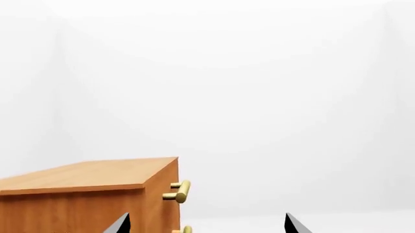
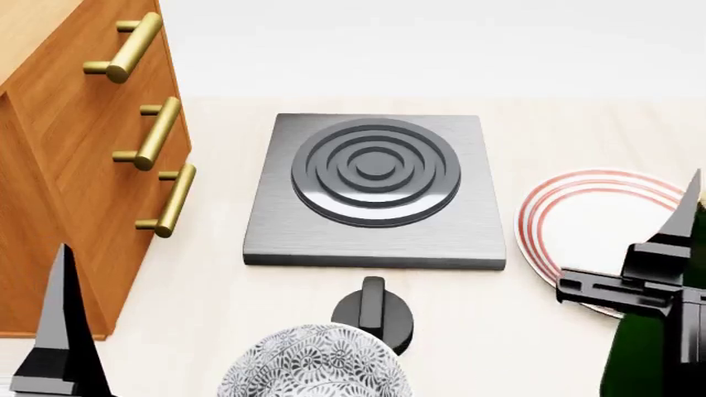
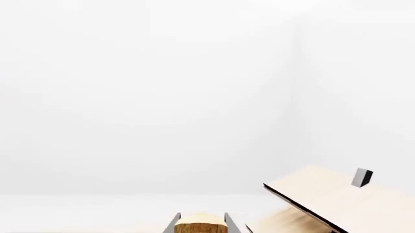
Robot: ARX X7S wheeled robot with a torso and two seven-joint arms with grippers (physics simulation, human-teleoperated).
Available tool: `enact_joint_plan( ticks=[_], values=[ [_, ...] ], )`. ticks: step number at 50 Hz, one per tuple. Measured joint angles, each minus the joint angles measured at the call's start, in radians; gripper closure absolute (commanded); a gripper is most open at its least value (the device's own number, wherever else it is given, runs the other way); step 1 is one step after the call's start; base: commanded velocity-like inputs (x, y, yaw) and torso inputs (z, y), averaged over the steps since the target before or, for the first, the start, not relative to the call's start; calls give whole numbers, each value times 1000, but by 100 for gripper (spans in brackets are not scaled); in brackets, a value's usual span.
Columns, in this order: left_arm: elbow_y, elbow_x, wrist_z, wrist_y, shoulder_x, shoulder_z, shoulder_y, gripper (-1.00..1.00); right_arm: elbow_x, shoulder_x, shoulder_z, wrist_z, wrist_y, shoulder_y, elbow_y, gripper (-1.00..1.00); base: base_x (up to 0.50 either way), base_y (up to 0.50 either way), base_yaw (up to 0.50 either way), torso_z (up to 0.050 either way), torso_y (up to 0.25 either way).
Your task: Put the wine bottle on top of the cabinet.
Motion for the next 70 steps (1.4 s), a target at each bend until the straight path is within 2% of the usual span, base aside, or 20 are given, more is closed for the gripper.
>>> enact_joint_plan(
  ticks=[10,19,50,59,70],
  values=[
    [-6,-10,9,-3,6,12,-5,-100,95,-13,-38,-23,131,114,-45,100,0,0,0,0,1],
    [-28,-34,32,-5,17,28,-9,-100,137,-40,-97,-36,183,194,-47,100,0,0,0,0,0],
    [-100,-75,119,-49,81,119,-31,-100,126,-135,-323,-60,163,306,36,100,0,0,0,0,1],
    [-166,-53,174,-27,137,168,-26,-100,122,-149,-354,-58,168,338,54,100,0,0,0,0,1],
    [-328,-18,295,-3,265,256,-58,-100,126,-161,-374,-53,187,385,65,100,0,0,0,0,1]
  ],
)
